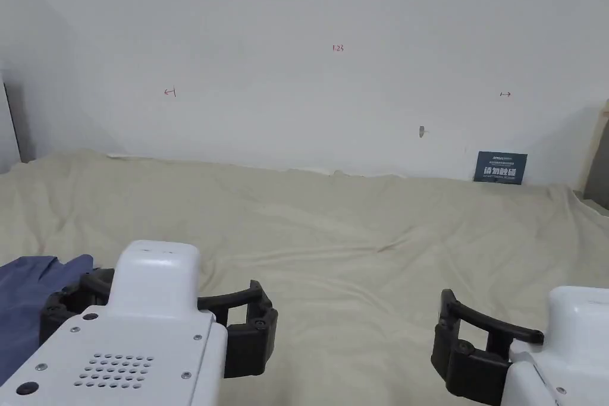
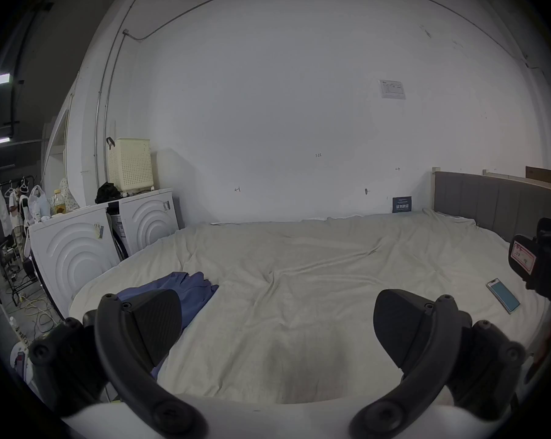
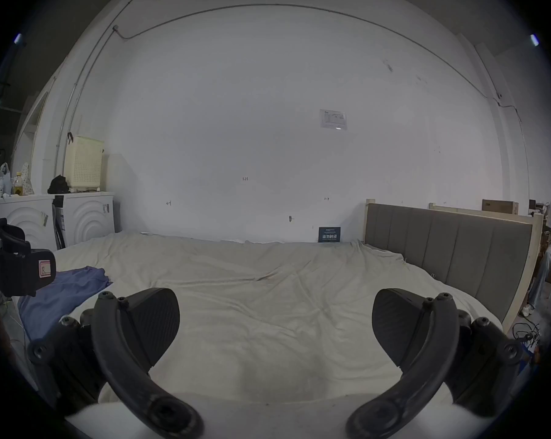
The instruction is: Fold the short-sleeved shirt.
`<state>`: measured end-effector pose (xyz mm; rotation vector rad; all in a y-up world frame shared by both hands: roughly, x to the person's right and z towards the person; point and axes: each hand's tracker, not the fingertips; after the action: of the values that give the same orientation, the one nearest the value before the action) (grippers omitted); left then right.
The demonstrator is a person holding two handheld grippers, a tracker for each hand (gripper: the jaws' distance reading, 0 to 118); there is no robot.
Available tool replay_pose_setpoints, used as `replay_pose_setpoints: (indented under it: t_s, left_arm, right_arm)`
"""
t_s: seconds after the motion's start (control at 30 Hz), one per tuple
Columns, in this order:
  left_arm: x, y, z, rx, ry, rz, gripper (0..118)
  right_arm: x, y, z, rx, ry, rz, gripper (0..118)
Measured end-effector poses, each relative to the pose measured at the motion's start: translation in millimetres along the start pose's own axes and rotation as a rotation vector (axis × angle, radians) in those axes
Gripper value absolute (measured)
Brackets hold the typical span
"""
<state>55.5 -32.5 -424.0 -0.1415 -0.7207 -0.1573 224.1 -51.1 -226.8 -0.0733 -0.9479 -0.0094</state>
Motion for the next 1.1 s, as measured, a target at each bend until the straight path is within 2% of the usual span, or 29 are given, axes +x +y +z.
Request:
replay_pose_setpoints:
  t_s: [0.07, 0.1, 0.17, 0.23, 0.3, 0.33, 0.4, 0.47, 0.53, 0.57, 0.6, 0.7, 0.73, 0.77, 0.83, 0.9, 0.97, 1.03, 1.1]
  left_arm:
    - [-1.7, -0.3, 0.5, 0.005, -0.012, 0.035, 118]
    - [-5.0, 0.0, 0.7, 0.001, -0.052, 0.095, 118]
    - [-14.5, -0.4, -1.4, -0.019, -0.122, 0.246, 118]
    - [-25.6, -5.7, -4.4, -0.021, -0.187, 0.477, 118]
    - [-39.7, -17.5, -11.0, -0.062, -0.267, 0.744, 118]
    - [-45.6, -24.5, -15.2, -0.072, -0.278, 0.844, 118]
    - [-51.9, -42.7, -23.7, -0.099, -0.282, 1.016, 118]
    - [-58.9, -63.6, -31.1, -0.152, -0.229, 1.151, 118]
    - [-64.7, -86.7, -38.8, -0.229, -0.225, 1.310, 118]
    - [-67.7, -94.5, -42.8, -0.253, -0.228, 1.359, 118]
    - [-72.3, -98.5, -47.4, -0.279, -0.230, 1.324, 118]
    - [-74.4, -85.0, -47.7, -0.236, -0.108, 1.109, 118]
    - [-71.8, -75.0, -43.9, -0.211, -0.061, 1.029, 118]
    - [-66.7, -62.2, -38.9, -0.195, -0.026, 0.939, 118]
    - [-58.7, -38.2, -30.4, -0.120, -0.020, 0.761, 118]
    - [-44.3, -14.7, -14.5, -0.009, -0.020, 0.569, 118]
    - [-28.6, -3.0, 0.7, 0.095, 0.002, 0.362, 118]
    - [-16.0, -0.9, 9.0, 0.132, -0.004, 0.165, 118]
    - [-7.5, -4.3, 8.8, 0.096, -0.015, 0.090, 118]
  right_arm:
    - [-1.7, 1.9, -0.2, -0.003, -0.013, 0.021, 118]
    - [-4.2, 4.2, 0.1, 0.005, -0.028, 0.051, 118]
    - [-13.9, 8.2, 2.7, 0.042, -0.083, 0.160, 118]
    - [-32.1, 8.8, 7.9, 0.103, -0.141, 0.363, 118]
    - [-52.2, 1.3, 12.8, 0.173, -0.174, 0.620, 118]
    - [-63.2, -4.5, 15.5, 0.204, -0.179, 0.753, 118]
    - [-80.3, -16.4, 19.5, 0.204, -0.150, 0.957, 118]
    - [-93.0, -30.2, 22.3, 0.191, -0.068, 1.084, 118]
    - [-103.4, -41.3, 23.2, 0.139, 0.018, 1.129, 118]
    - [-105.9, -44.5, 23.6, 0.123, 0.057, 1.121, 118]
    - [-107.6, -46.4, 24.0, 0.112, 0.086, 1.096, 118]
    - [-104.2, -40.2, 23.7, 0.119, 0.122, 0.991, 118]
    - [-101.9, -34.0, 22.6, 0.122, 0.096, 0.935, 118]
    - [-98.1, -26.0, 21.2, 0.130, 0.065, 0.856, 118]
    - [-84.0, -7.1, 18.1, 0.121, 0.052, 0.623, 118]
    - [-62.3, 11.2, 14.3, 0.057, 0.099, 0.344, 118]
    - [-39.7, 18.7, 10.6, 0.022, 0.161, 0.128, 118]
    - [-23.6, 17.5, 6.7, -0.005, 0.103, -0.025, 118]
    - [-14.6, 11.6, 3.4, -0.005, 0.064, -0.105, 118]
